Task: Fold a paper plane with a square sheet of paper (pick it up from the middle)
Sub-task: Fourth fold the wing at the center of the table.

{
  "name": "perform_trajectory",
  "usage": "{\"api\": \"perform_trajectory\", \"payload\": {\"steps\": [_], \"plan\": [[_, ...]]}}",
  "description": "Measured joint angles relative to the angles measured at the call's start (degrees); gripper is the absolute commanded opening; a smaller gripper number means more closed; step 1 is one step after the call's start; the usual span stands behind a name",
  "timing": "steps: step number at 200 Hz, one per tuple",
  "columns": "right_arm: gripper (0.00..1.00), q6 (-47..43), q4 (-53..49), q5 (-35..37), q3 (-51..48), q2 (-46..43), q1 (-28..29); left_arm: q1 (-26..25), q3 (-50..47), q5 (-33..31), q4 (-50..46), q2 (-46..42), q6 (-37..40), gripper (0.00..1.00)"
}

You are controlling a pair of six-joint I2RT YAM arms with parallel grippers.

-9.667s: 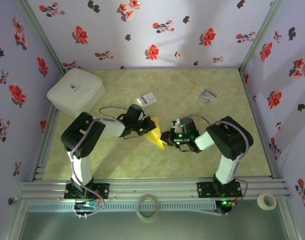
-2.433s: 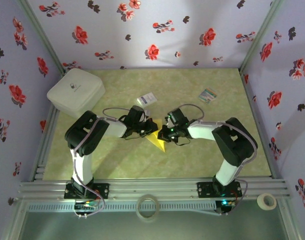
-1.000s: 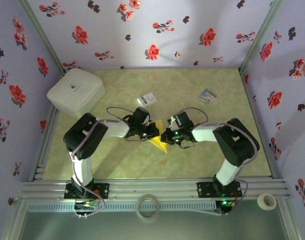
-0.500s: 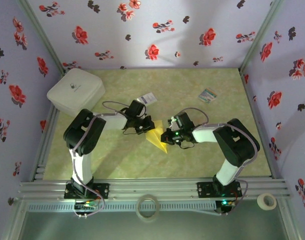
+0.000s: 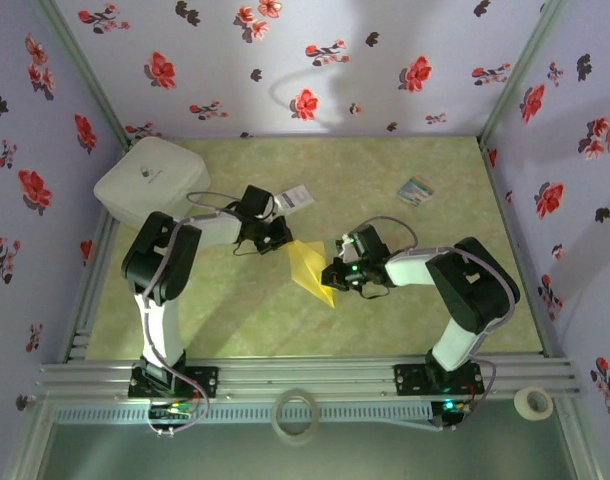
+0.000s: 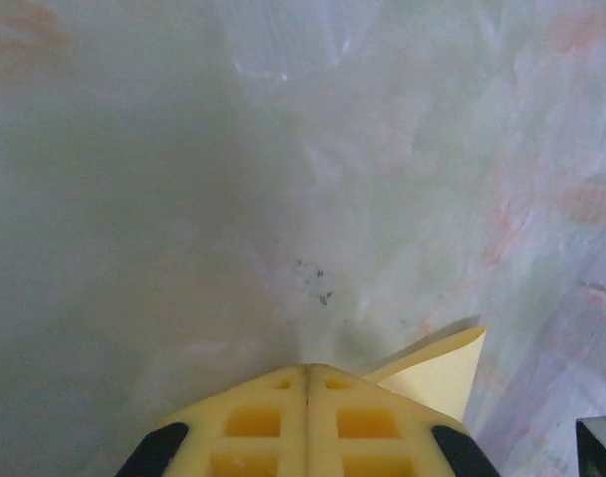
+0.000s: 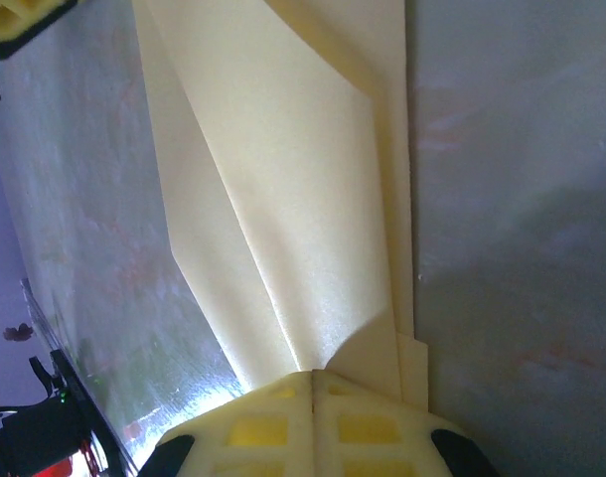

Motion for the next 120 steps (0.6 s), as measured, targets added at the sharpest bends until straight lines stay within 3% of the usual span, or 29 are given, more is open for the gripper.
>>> {"api": "perform_trajectory", "payload": {"steps": [69, 120], "plan": [[0.0, -0.7, -0.87, -0.9, -0.02, 0.0, 0.0, -1.36, -3.41, -1.46, 0.42, -7.39, 0.11, 0.02], [0.0, -0.87, -0.92, -0.87, -0.02, 0.0, 0.0, -5.7, -6.58, 2.16, 6.54, -7.85, -0.52, 0.02]]}}
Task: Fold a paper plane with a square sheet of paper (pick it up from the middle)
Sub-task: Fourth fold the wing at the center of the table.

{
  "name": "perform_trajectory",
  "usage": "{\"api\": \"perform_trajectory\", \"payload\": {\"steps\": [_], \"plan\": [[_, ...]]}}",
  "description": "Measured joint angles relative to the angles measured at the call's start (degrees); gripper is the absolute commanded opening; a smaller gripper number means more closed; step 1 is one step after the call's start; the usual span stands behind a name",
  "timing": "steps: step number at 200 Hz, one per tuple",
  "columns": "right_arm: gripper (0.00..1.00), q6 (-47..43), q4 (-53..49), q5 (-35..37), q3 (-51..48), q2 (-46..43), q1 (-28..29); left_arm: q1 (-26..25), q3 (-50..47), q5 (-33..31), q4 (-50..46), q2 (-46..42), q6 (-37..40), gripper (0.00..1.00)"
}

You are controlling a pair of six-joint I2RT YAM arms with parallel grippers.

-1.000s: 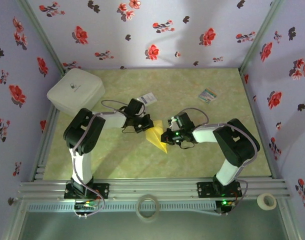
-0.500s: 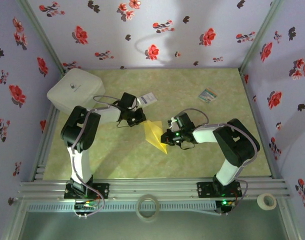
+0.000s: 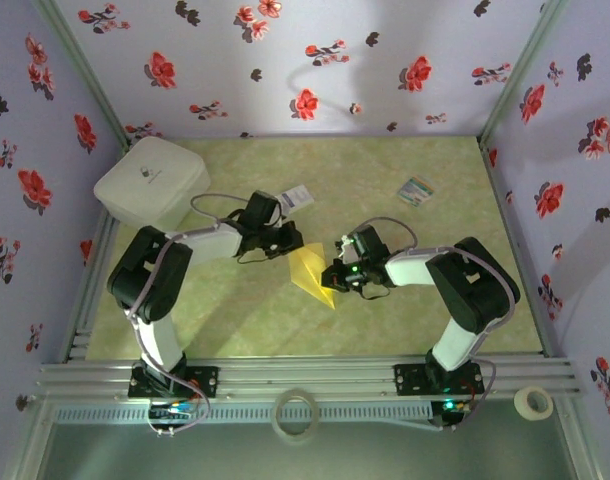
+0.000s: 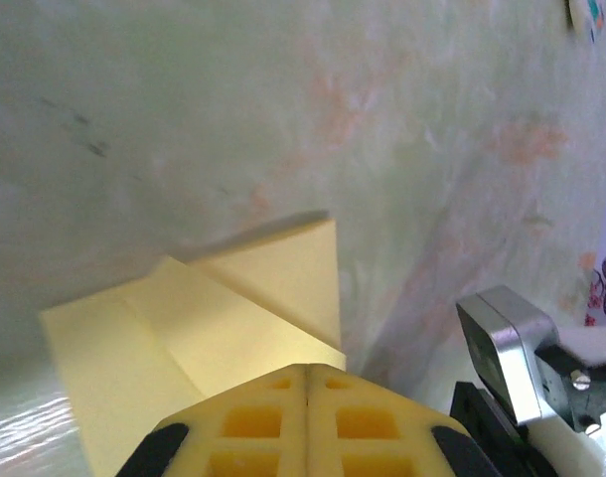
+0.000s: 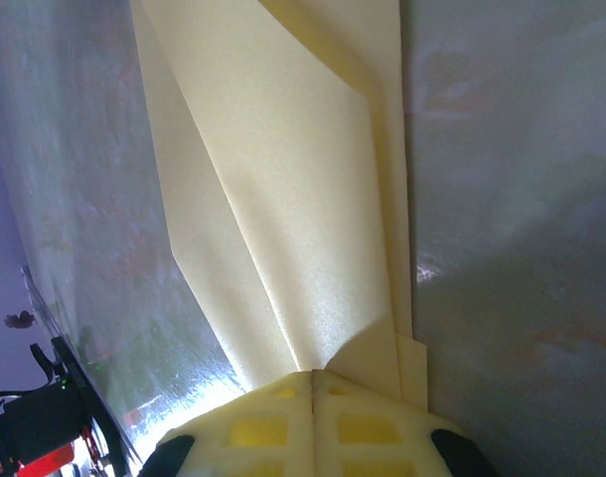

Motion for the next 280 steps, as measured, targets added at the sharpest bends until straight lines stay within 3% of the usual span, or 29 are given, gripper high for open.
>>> {"api": "perform_trajectory", "payload": {"steps": [95, 169, 233, 280], "plan": [[0.0, 0.0, -0.17, -0.04, 0.04, 0.0, 0.0, 2.45, 0.17, 3.1, 3.02, 7.04, 0.22, 0.0], [0.0, 0.0, -0.17, -0.22, 0.04, 0.0, 0.0, 7.13, 4.37, -0.09, -3.76, 7.3, 2.19, 0.04], [0.0, 0.0, -0.17, -0.2, 0.04, 0.0, 0.0, 1.9, 3.1, -1.64, -4.57, -1.2, 2.27, 0.04], [0.0, 0.0, -0.31, -0.17, 0.04, -0.09, 0.0, -4.61, 1.2, 1.33, -0.28, 0.57, 0.7, 0.03]]}}
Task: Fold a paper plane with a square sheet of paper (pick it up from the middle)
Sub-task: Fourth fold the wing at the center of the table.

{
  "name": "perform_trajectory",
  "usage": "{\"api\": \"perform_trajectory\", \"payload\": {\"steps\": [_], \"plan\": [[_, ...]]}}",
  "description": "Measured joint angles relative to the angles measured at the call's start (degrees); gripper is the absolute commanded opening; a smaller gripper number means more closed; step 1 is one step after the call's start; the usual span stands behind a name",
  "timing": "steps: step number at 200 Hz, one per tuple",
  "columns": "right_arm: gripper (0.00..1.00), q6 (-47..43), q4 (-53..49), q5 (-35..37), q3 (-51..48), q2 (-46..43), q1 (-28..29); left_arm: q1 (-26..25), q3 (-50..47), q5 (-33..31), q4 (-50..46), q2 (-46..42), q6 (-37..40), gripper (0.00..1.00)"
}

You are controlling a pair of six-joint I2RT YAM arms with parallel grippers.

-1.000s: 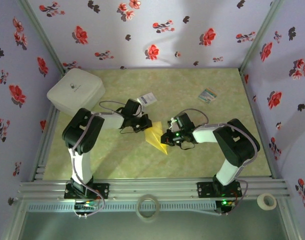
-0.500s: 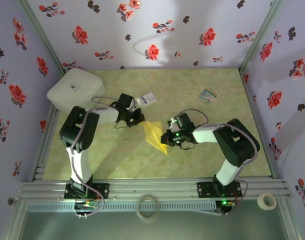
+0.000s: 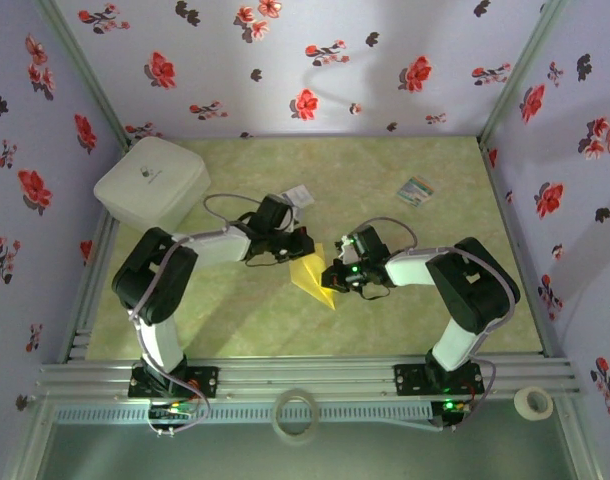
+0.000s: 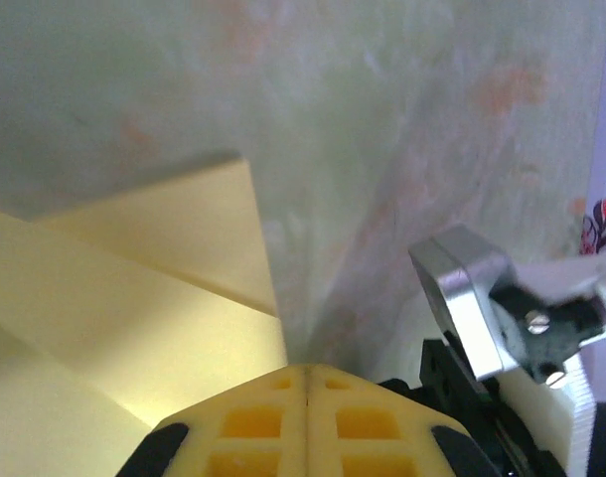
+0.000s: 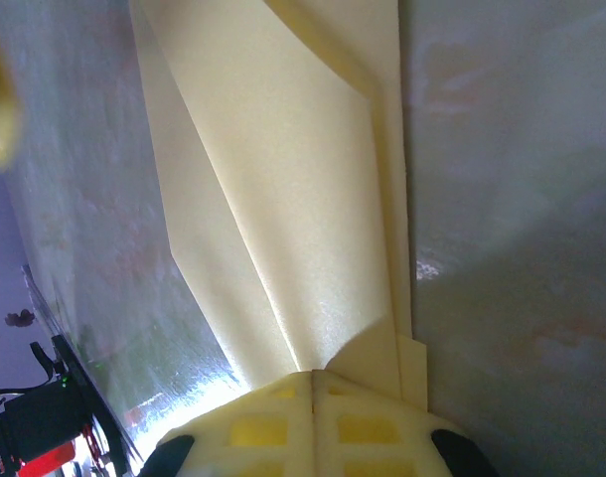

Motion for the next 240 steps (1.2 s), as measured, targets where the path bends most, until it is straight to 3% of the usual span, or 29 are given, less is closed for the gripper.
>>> {"api": "perform_trajectory", "payload": {"steps": [57, 240], "plan": [[0.0, 0.02, -0.15, -0.02, 0.0, -0.04, 0.0, -1.86, -3.5, 2.14, 5.95, 4.55, -2.91, 0.03], [0.03, 2.51, -2.73, 1.09, 1.44, -0.09, 1.95, -1.44, -6.12, 4.02, 12.13, 5.77, -4.2, 0.0]]}}
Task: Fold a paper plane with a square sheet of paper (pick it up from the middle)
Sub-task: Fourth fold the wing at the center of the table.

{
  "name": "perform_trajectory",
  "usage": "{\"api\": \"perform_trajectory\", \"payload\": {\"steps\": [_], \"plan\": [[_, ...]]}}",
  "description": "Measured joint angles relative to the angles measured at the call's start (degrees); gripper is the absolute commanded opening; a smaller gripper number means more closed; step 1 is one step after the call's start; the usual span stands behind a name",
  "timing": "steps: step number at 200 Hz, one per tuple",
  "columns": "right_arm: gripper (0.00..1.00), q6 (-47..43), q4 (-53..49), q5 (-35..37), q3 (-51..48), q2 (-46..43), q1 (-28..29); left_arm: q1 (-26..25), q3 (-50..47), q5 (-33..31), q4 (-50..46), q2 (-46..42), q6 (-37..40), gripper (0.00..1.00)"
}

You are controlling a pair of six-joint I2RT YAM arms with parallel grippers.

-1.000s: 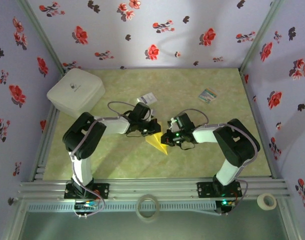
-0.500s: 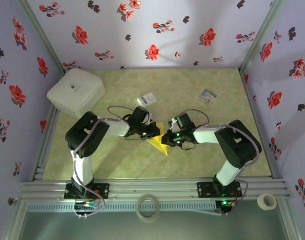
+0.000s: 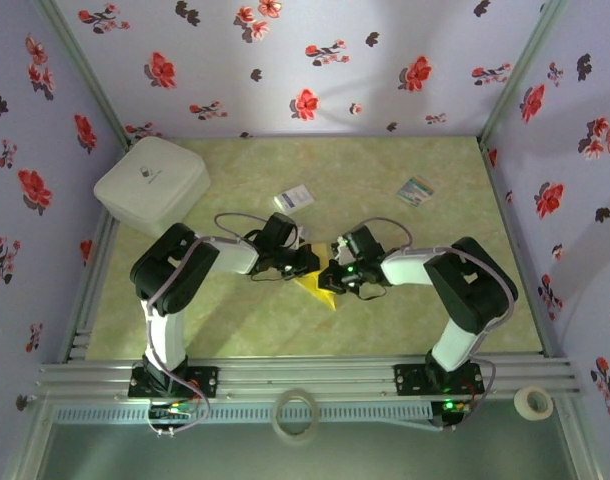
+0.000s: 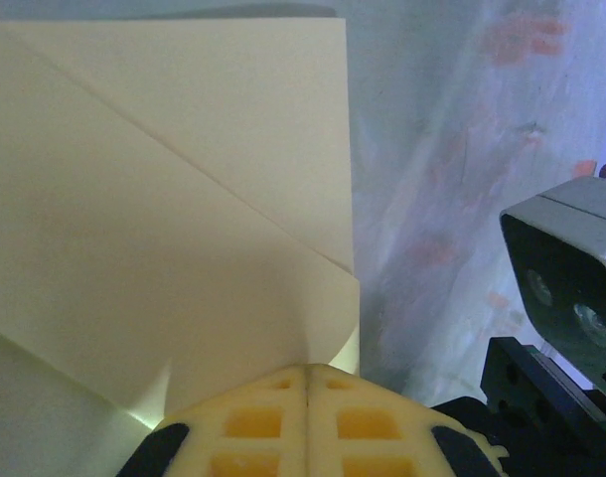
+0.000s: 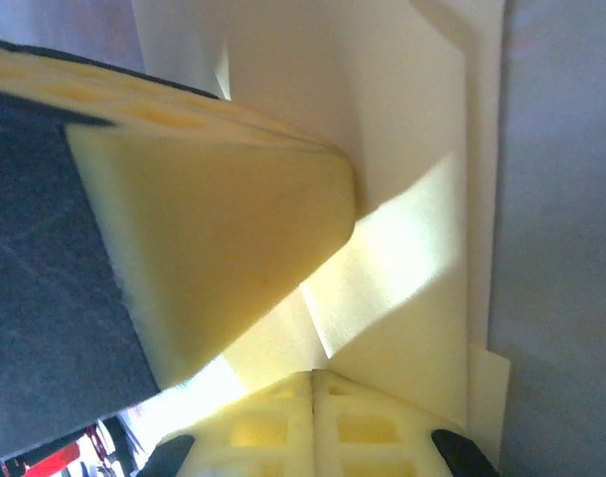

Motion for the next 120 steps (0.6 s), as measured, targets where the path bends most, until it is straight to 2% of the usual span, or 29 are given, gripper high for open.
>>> {"api": "perform_trajectory", "payload": {"steps": [87, 120], "plan": [[0.04, 6.67, 7.96, -0.02, -13.77, -10.03, 1.16, 0.11, -0.17, 0.28, 0.22, 0.0, 0.0, 0.0], [0.04, 8.76, 6.16, 1.29, -16.85, -14.67, 3.45, 0.11, -0.22, 0.48, 0.31, 0.0, -0.2, 0.0]]}}
